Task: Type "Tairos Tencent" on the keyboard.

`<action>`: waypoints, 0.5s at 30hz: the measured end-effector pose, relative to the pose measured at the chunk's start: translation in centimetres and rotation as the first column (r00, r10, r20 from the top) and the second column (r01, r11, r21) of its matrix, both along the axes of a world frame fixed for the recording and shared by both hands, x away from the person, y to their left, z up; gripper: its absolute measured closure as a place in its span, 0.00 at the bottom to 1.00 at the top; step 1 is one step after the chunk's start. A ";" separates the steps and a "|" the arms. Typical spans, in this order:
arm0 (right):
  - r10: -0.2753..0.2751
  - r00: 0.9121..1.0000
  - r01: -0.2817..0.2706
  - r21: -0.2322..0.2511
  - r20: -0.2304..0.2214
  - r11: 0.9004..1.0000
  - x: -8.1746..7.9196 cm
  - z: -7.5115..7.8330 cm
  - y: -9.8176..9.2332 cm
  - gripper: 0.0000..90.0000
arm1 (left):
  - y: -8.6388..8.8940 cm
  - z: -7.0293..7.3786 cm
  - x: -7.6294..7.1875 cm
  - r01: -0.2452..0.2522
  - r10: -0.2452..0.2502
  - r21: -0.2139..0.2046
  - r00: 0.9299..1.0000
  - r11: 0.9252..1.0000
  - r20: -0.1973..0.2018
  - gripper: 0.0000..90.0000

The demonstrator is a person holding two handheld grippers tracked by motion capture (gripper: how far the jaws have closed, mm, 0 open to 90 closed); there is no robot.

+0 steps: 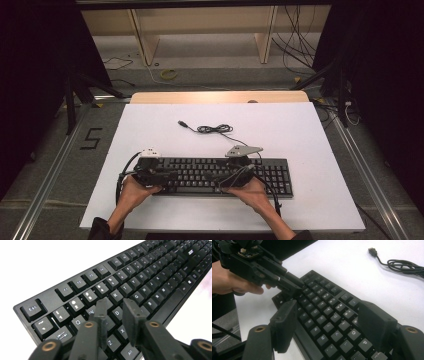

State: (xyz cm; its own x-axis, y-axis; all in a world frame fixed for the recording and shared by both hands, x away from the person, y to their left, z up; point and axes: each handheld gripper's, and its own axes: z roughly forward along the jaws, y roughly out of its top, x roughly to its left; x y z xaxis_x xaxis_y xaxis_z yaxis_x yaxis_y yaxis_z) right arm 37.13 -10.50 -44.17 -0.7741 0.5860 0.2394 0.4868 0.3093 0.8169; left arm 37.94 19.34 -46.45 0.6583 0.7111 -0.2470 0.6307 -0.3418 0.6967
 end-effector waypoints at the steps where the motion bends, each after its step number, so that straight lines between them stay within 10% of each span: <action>1: 0.000 1.000 0.000 -0.001 0.001 1.000 0.0 0.0 0.0 0.37 | 0.1 0.0 0.0 0.000 0.000 0.001 1.000 1.000 0.003 0.77; 15: 0.006 1.000 -0.006 -0.001 -0.002 1.000 -0.1 -0.1 0.1 0.37 | 0.5 0.5 -0.3 -0.033 0.035 -0.066 0.999 0.997 0.019 0.48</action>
